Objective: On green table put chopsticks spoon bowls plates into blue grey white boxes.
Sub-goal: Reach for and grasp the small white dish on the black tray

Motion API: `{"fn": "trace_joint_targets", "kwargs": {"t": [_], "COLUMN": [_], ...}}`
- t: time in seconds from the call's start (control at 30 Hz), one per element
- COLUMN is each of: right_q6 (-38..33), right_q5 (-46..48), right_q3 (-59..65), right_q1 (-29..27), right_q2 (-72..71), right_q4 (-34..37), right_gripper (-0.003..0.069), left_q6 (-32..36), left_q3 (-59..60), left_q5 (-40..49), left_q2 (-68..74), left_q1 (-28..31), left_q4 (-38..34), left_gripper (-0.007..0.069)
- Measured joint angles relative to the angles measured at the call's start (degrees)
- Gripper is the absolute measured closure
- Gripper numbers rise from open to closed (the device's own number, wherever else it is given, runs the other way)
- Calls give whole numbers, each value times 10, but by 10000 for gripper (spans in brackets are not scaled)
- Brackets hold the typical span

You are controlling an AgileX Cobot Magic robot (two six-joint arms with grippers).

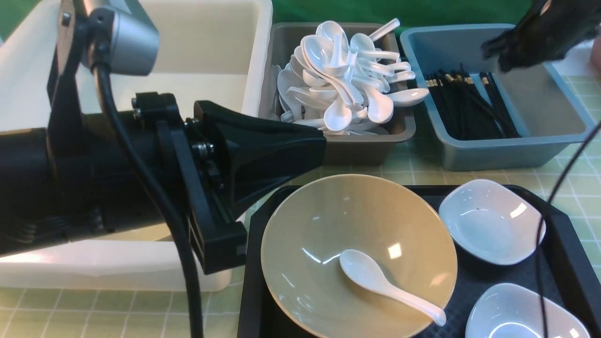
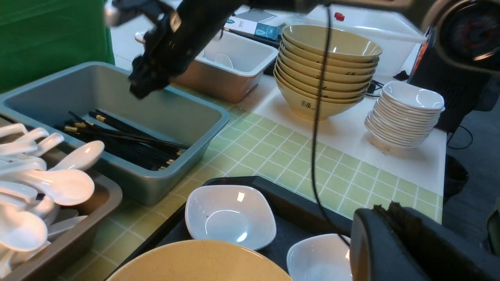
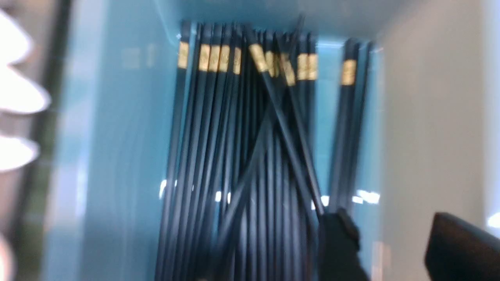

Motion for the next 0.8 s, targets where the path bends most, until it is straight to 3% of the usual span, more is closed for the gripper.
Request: {"fn": "trace_joint_targets", "kwargs": {"t": [0.13, 0.37, 0.57, 0.7, 0.8], "right_q6": [-24, -23, -22, -22, -22], "right_q5": [63, 77, 92, 55, 11], "right_q3": [28, 229, 425, 482, 487], "right_q1": [0, 0, 0, 0, 0], "right_q2": [-108, -273, -297, -257, -223], "right_q4": [0, 4, 95, 156, 170], "right_gripper": [272, 264, 265, 265, 265], "left_q6": [0, 0, -4, -48, -130], "left_q3": [0, 0, 0, 0, 0], "left_q5": [10, 33, -4, -51, -68], "left_q2": [-1, -13, -18, -18, -18], "left_q1": [0, 0, 0, 0, 8], "left_q4": [-1, 3, 30, 85, 161], "left_gripper": [626, 626, 626, 626, 626]}}
